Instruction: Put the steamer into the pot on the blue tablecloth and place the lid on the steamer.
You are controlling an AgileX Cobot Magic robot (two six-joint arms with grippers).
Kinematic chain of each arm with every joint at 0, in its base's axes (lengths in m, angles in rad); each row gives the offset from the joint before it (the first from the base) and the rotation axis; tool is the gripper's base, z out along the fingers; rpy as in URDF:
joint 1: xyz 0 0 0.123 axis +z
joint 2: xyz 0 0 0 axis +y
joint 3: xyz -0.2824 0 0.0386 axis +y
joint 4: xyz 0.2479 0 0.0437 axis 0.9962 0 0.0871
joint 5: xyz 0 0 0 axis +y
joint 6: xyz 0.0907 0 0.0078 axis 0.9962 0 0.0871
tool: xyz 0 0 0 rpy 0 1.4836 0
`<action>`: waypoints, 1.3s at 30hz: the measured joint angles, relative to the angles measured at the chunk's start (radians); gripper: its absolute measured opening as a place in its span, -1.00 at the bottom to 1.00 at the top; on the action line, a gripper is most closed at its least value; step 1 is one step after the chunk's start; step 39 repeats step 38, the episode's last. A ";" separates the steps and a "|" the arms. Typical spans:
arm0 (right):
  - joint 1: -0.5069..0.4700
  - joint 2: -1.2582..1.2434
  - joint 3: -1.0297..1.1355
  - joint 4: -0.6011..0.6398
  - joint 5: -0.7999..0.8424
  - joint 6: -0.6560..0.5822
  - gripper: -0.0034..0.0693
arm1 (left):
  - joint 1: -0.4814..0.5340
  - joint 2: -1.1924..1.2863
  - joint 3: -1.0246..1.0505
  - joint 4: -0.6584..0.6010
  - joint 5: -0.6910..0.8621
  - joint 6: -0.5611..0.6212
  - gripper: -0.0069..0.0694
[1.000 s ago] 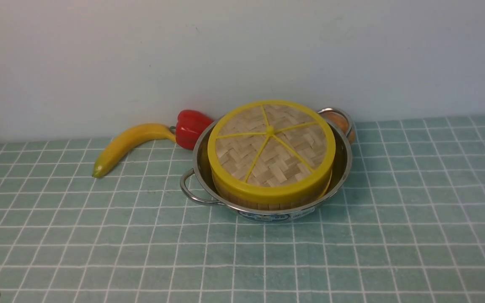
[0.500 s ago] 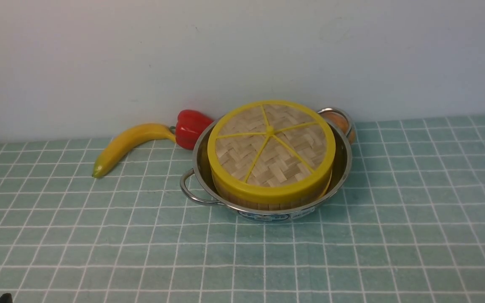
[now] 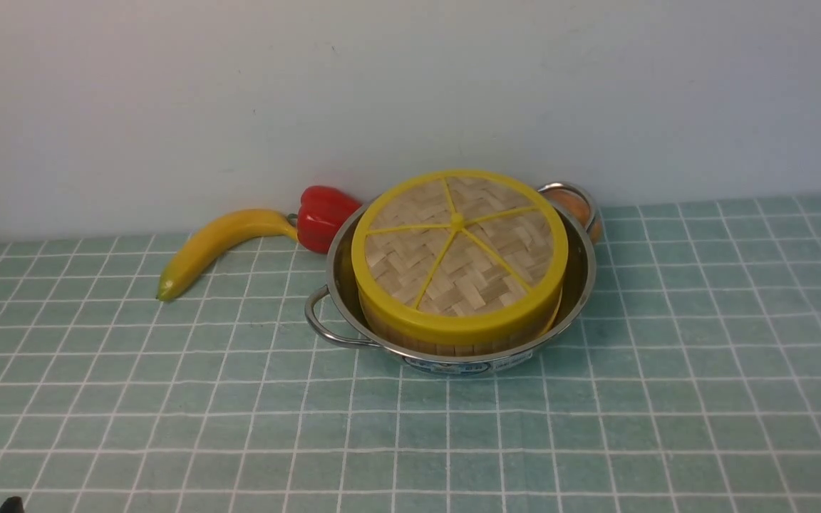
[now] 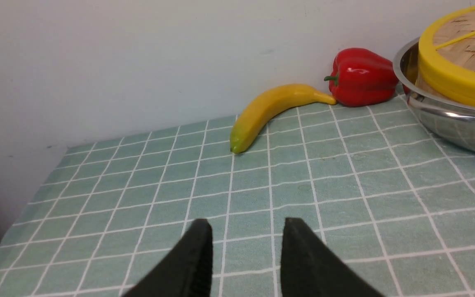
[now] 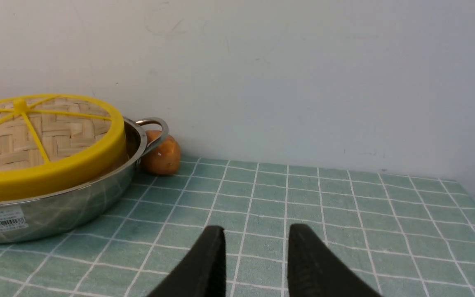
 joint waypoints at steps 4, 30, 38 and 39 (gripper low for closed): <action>0.000 0.000 0.000 0.000 0.000 0.000 -0.25 | 0.000 0.000 0.000 0.000 0.000 0.000 -0.21; 0.000 0.000 0.000 0.000 0.000 0.000 -0.25 | 0.000 0.000 0.000 0.000 0.000 0.000 -0.18; 0.000 0.000 0.000 0.000 0.000 0.000 -0.25 | 0.000 0.000 0.000 0.000 0.000 0.000 -0.18; 0.000 0.000 0.000 0.000 0.000 0.000 -0.25 | 0.000 0.000 0.000 0.000 0.000 0.000 -0.18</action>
